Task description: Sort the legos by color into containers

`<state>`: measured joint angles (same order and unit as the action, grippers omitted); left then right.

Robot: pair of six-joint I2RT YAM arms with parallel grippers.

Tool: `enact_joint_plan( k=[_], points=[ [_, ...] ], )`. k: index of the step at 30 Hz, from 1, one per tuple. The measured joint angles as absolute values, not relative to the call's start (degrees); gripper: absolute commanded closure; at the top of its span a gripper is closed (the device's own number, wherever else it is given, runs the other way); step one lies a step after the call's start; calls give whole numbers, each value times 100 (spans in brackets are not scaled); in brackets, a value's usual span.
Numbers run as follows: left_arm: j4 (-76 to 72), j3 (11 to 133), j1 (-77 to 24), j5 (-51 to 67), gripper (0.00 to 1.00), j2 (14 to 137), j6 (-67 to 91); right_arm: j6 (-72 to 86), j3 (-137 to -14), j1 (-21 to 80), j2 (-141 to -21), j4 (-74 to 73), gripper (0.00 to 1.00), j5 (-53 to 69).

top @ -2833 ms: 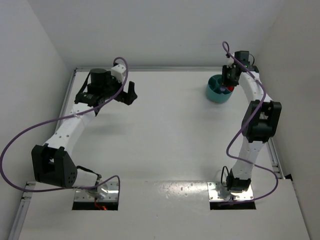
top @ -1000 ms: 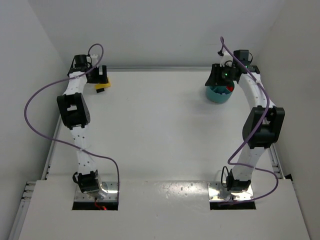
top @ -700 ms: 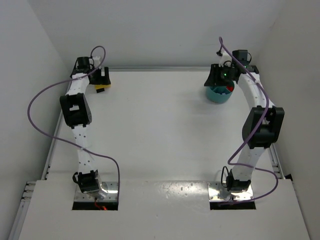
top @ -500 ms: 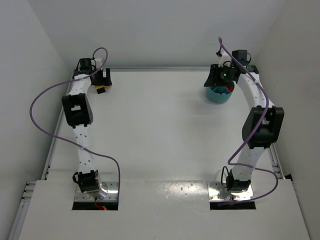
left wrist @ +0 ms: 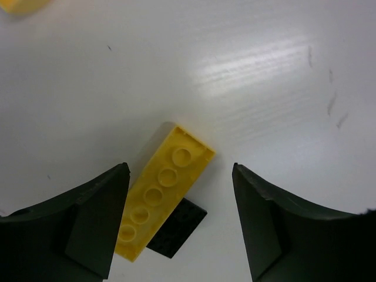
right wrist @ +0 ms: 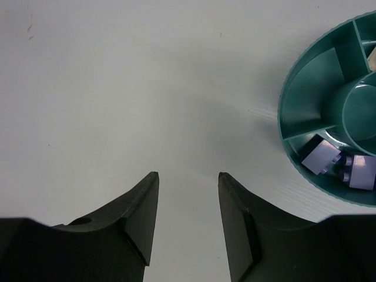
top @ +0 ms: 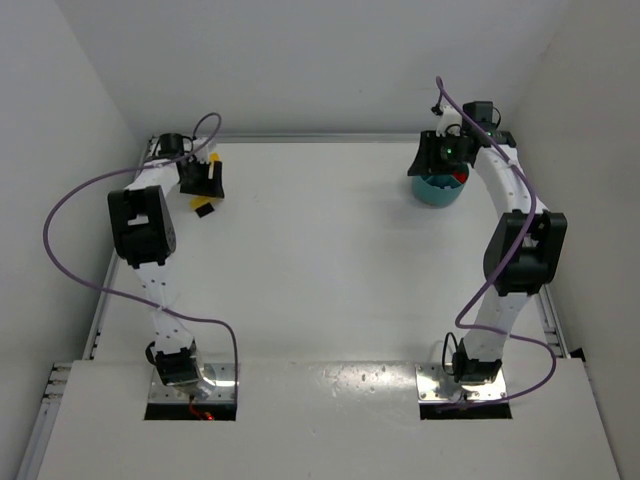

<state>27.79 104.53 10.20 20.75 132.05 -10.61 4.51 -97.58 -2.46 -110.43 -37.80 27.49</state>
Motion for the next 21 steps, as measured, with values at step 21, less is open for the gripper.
enact_joint_plan(
  k=[21],
  points=[
    [3301, 9721, 1059, 1975, 30, 12470, -1664, 451, -9730, -209, -11019, -3778, 54, 2873]
  ],
)
